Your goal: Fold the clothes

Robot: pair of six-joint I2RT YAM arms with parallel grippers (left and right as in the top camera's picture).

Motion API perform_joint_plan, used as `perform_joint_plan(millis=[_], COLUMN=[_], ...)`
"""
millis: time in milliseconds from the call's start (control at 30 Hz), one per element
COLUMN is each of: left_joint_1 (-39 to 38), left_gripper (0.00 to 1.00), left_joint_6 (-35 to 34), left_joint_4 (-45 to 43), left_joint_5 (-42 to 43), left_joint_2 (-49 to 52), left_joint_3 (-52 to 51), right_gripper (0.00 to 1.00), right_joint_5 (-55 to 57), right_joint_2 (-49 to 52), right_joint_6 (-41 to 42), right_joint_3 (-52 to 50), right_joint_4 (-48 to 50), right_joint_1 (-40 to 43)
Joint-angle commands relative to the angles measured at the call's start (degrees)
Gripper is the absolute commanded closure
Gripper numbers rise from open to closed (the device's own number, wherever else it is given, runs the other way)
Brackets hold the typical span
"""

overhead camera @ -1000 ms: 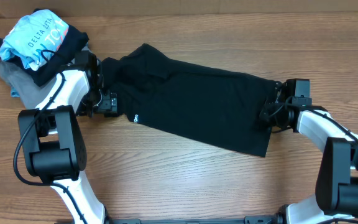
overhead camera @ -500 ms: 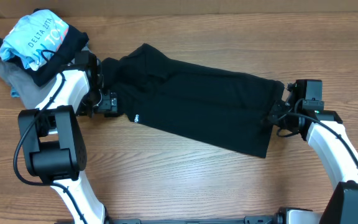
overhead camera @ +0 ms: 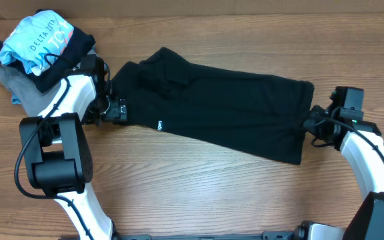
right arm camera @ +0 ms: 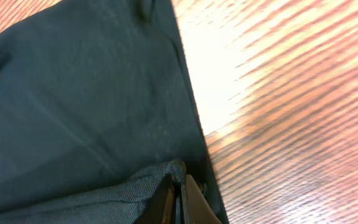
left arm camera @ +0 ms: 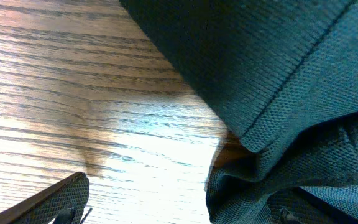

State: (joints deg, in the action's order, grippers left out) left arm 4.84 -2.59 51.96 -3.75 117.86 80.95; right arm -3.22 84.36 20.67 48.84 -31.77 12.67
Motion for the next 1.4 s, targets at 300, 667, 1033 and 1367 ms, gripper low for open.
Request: perform_joint_plan(millis=[300,667,1033,1367], left_joint_1=[-1.01,-1.14,-1.18,-1.38], left_gripper=[0.06,0.05,0.02,0.03], left_joint_6=[1.36,4.37,6.93,6.93], left_joint_4=[1.09,7.65,7.82,7.39], left_joint_5=[2.56,11.15,17.35,17.35], left_joint_2=[2.45,2.45,2.45,2.45], left_joint_3=[0.22,11.08,12.28,12.28], right_gripper=[0.48,0.57,0.96,0.96], right_joint_5=[-4.39,-9.29,-13.70,-9.01], right_joint_2=[1.60,1.62,1.44,-3.02], right_joint_6=[0.35,0.35,-1.40,-1.09], right_joint_3=[1.51,-3.13,-6.40,-0.55], right_joint_4=[-1.07,-8.70,-5.14,-24.00], right_joint_1=[2.80,2.29,2.49,3.17])
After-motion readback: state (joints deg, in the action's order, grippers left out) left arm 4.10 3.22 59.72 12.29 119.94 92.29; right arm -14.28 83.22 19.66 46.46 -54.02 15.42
